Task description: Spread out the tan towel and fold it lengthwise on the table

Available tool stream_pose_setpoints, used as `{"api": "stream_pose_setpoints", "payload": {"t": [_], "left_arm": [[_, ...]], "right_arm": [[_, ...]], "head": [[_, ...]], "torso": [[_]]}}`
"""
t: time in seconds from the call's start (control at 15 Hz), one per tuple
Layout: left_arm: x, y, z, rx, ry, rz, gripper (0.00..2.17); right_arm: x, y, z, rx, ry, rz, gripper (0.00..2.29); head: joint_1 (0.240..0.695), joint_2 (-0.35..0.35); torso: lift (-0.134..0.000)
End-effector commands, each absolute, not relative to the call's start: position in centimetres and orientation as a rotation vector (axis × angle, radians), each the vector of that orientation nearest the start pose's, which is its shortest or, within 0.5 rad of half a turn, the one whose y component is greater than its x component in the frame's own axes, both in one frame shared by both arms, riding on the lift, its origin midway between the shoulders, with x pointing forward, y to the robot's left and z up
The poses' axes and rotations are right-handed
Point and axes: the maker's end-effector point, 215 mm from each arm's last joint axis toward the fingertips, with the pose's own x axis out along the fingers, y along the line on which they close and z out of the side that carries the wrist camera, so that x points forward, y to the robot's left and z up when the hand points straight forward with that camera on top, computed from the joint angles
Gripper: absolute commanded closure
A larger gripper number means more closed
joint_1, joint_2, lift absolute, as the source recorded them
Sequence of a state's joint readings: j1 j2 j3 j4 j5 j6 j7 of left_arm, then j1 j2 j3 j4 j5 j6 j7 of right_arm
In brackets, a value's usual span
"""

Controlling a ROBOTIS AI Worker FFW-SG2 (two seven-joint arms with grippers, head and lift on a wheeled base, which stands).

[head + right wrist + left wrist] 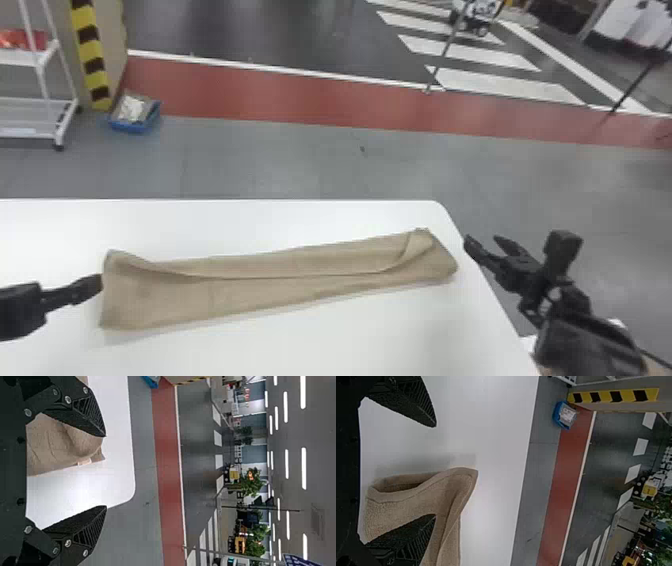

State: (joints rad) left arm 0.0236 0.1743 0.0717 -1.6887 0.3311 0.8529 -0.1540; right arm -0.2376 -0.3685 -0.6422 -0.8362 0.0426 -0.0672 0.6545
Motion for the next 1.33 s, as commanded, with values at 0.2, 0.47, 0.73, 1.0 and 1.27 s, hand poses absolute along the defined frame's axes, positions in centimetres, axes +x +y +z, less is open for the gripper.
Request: {"api": "stream_pose_setpoints", "payload": {"t": [0.2,0.47,0.73,1.0,1.27], "left_arm": [[49.8,23.8,-55.1,-0.28,0.916,-0.186,0.09],[49.9,23.5,-56.2,-0.314,0.96,-0.182,0.09],[50.0,21.7,-56.5,-0.337,0.964,-0.217,0.22],[52.1,19.1,-54.8,-0.341,0.874,-0.269,0.22],[53.0,18.3,-54.8,-0.332,0.877,-0.282,0.36]], "right_arm": [[53.0,-60.1,-46.9,-0.18,0.409,-0.055,0.41],[52.7,-60.1,-46.8,-0.191,0.394,-0.053,0.41],[52.5,-60.2,-46.8,-0.182,0.389,-0.053,0.41],[52.4,-60.5,-46.4,-0.179,0.384,-0.055,0.41],[52.3,-60.6,-46.5,-0.172,0.383,-0.057,0.41]], "head": [[0.695,-0.35],[0.695,-0.35],[0.695,-0.35],[0.695,-0.35],[0.695,-0.35]], "torso": [[0.0],[0.0],[0.0],[0.0],[0.0]]}}
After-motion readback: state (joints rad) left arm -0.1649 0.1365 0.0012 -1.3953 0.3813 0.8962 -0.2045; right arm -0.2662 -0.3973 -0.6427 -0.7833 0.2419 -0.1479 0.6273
